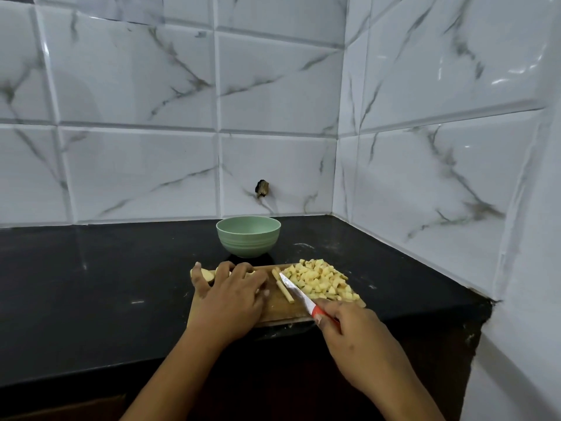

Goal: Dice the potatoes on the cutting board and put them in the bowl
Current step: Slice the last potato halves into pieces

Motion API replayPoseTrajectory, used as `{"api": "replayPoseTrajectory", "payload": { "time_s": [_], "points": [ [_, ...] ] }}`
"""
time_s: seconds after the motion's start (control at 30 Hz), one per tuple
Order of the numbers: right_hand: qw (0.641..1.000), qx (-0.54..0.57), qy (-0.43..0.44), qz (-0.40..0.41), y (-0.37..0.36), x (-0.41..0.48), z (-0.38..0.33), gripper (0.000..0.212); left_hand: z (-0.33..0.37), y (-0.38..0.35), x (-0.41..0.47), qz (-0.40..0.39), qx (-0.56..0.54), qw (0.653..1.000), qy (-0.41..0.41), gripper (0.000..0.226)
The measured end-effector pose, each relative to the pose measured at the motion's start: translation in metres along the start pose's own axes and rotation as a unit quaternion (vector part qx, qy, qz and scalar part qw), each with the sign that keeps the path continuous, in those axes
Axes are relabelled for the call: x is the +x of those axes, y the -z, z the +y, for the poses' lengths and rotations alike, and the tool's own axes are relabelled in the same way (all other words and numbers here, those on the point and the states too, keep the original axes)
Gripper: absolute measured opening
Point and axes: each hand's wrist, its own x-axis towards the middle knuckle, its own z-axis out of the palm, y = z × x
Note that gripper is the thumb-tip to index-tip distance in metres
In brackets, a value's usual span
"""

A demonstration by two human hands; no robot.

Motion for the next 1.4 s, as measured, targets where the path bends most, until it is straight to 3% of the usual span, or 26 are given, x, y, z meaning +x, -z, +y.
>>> {"api": "replayPoseTrajectory", "payload": {
  "time_s": [0.3, 0.73, 0.97, 1.17, 1.4],
  "points": [
    [1.0, 0.012, -0.01, 0.002, -0.001, 0.0, 0.007, 0.038, 0.012, 0.008, 0.01, -0.018, 0.003, 0.998, -0.054, 0.034],
    [1.0, 0.003, 0.011, -0.013, 0.003, -0.008, -0.009, 0.035, 0.003, 0.007, -0.004, 0.02, -0.038, 0.999, -0.026, 0.032],
    [0.993, -0.118, 0.02, 0.008, 0.0, -0.012, -0.024, 0.043, 0.004, 0.005, -0.008, 0.033, -0.059, 0.998, -0.007, 0.031],
    [0.987, -0.157, 0.017, -0.004, -0.003, -0.005, -0.017, 0.044, 0.003, 0.005, -0.01, 0.037, -0.069, 0.997, -0.006, 0.026],
    [0.98, -0.19, 0.05, 0.038, -0.014, 0.003, -0.019, 0.048, 0.001, 0.006, -0.014, 0.047, -0.093, 0.995, 0.007, 0.023]
  ]
}}
